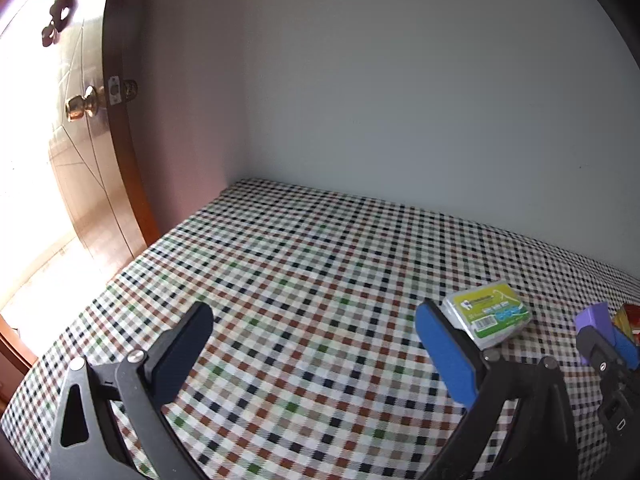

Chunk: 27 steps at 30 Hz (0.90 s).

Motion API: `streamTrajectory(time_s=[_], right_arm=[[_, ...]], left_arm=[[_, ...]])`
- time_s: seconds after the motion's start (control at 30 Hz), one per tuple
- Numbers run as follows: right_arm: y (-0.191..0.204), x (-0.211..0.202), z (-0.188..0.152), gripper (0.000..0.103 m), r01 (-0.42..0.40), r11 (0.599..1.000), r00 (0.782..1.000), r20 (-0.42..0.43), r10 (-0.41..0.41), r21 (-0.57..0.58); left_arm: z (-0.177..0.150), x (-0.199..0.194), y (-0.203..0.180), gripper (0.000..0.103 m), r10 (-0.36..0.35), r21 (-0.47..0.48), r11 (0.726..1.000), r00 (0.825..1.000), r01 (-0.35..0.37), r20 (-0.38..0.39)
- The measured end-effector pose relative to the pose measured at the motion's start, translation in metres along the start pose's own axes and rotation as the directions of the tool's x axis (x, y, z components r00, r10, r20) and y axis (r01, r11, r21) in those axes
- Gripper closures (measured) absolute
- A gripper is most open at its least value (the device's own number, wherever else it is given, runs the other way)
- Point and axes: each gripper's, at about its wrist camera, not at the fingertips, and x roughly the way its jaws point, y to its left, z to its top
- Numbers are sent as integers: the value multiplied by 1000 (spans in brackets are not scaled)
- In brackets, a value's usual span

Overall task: Organize rigid objects
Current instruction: 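Grasp the purple cube with the right tool, then grasp the clear floss box with the left tool while the right holds the purple cube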

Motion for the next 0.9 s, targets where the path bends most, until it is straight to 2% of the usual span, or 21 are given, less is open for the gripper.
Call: streamTrajectory(time_s=[0.07,0.17,0.3,0.43,0.6,0.73,0.8,0.9], right_arm=[[-6,-14,-1,60,50,999,996,72,-50,0],[-18,-26,-1,60,68,997,991,114,-71,34],[-29,-45,-1,60,81,995,982,167,-90,58],[-36,-60,0,60,100,994,972,210,-107,43],[-43,-61,0,60,97,993,972,208,-108,60],[-47,-55,3,60,96,993,977,183,-107,67],[-44,-48,4,60,89,993,980,171,-100,73],[-41,-47,4,60,91,994,980,170,-101,68]], left_arm=[[1,2,-13,1,-25,14,1000,1000,26,-18],[5,1,-43,1,-37,53,998,999,37,-5],[10,13,-89,1,-61,104,993,998,64,-28],[11,41,-122,1,-51,78,995,991,61,-126],[8,69,-147,1,-12,81,996,978,29,-209],[5,91,-152,6,30,78,997,955,-7,-296],[7,97,-146,6,6,34,999,950,4,-312],[7,99,-147,10,-1,43,999,951,15,-309]])
